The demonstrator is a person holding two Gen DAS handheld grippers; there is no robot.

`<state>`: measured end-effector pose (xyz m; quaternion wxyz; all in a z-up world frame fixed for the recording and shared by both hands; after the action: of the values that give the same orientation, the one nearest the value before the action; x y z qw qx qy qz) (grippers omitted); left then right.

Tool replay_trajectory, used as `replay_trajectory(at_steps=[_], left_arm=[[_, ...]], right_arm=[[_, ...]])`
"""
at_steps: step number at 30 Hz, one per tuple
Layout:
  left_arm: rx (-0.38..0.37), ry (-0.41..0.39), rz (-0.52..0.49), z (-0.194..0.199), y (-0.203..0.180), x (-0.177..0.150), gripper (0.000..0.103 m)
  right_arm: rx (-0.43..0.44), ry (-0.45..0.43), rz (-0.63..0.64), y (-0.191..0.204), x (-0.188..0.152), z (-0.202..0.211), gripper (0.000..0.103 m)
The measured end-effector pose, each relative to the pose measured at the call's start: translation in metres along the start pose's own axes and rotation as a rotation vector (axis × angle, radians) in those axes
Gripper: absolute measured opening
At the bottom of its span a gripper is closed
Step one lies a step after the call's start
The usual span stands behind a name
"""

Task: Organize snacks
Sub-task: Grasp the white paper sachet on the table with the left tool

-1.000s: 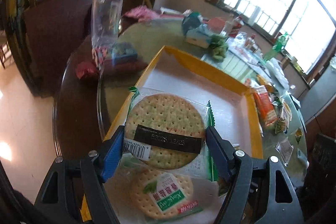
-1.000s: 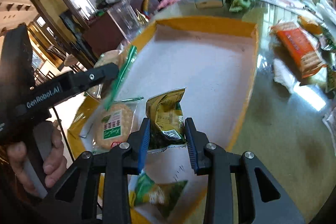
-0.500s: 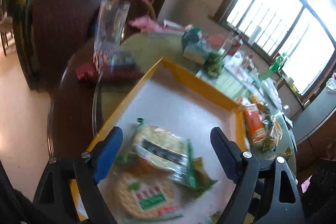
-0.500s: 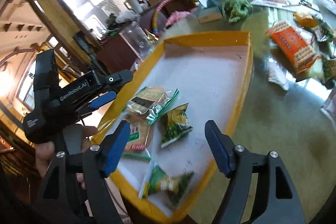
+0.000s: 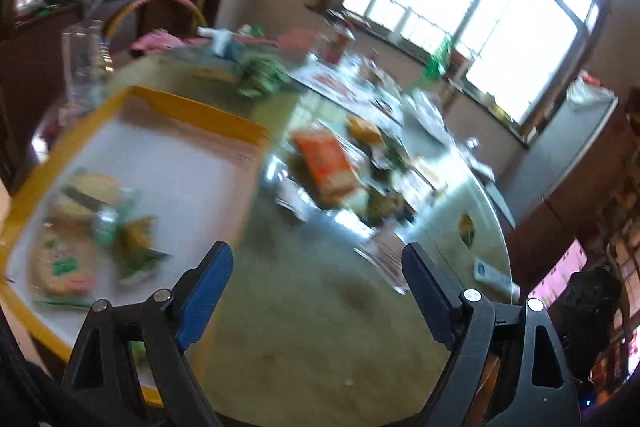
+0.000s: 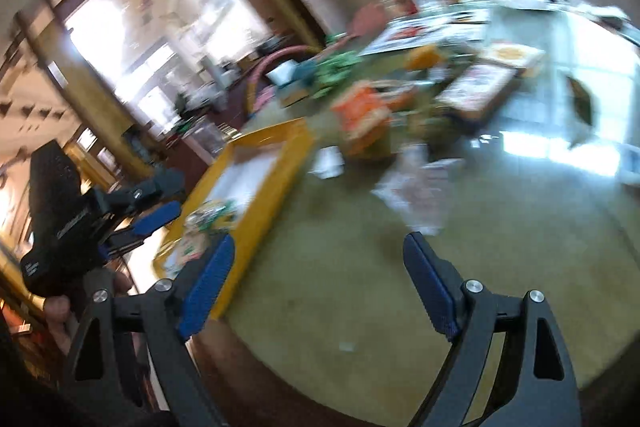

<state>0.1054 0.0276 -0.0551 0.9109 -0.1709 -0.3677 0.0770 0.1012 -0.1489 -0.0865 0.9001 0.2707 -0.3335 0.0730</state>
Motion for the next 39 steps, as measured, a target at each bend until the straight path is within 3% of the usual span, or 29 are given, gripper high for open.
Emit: replay_trajectory(at_steps=[6, 10, 13, 16, 19, 21, 23, 30, 37, 39], left_arm=[[0.021, 0.159, -0.098, -0.065, -0.034, -0.008, 0.086], [0.0, 0.292, -0.023, -0.109, -0.043, -0.013, 0.086], [-0.012, 0.332, 0.033, -0.129, -0.05, -0.006, 0.086], [0.037, 0.368, 0.077, -0.153, -0.059, 0.002, 0.085], [0.098, 0.374, 0.043, -0.174, -0.074, 0.006, 0.083], [0.184, 0.347, -0.022, -0.176, -0.083, 0.002, 0.07], [0.218, 0.33, -0.077, -0.171, -0.087, -0.004, 0.057], [0.207, 0.308, -0.189, -0.13, -0.066, -0.026, 0.057], [0.16, 0.297, -0.225, -0.108, -0.052, -0.044, 0.059], [0.139, 0.286, -0.236, -0.098, -0.051, -0.046, 0.064]], right_arm=[[-0.01, -0.042, -0.075, -0.046, -0.007, 0.022, 0.086], [-0.022, -0.045, -0.109, -0.064, -0.012, 0.021, 0.086], [-0.055, -0.041, -0.1, -0.071, -0.016, 0.019, 0.086], [-0.082, -0.039, -0.09, -0.078, -0.018, 0.019, 0.086], [-0.074, -0.038, -0.096, -0.084, -0.021, 0.019, 0.086], [-0.079, -0.038, -0.101, -0.087, -0.023, 0.019, 0.086], [-0.082, -0.036, -0.109, -0.089, -0.023, 0.018, 0.086], [-0.098, -0.025, -0.127, -0.095, -0.024, 0.014, 0.086], [-0.125, 0.003, -0.121, -0.085, -0.022, 0.006, 0.086], [-0.132, 0.002, -0.11, -0.081, -0.021, 0.005, 0.086]])
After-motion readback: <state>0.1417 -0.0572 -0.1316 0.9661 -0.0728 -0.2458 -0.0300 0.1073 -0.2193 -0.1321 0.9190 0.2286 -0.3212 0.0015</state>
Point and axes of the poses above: each gripper's, at about its wrist camera, not at the fingertips, and z roughly against the way its jaws point, y to its left, x to its top, the point moved 2 cm from there along -z, roughly the way its jaws point, and after that the axes turned 2 degrees about y, right-handed, at the moved point
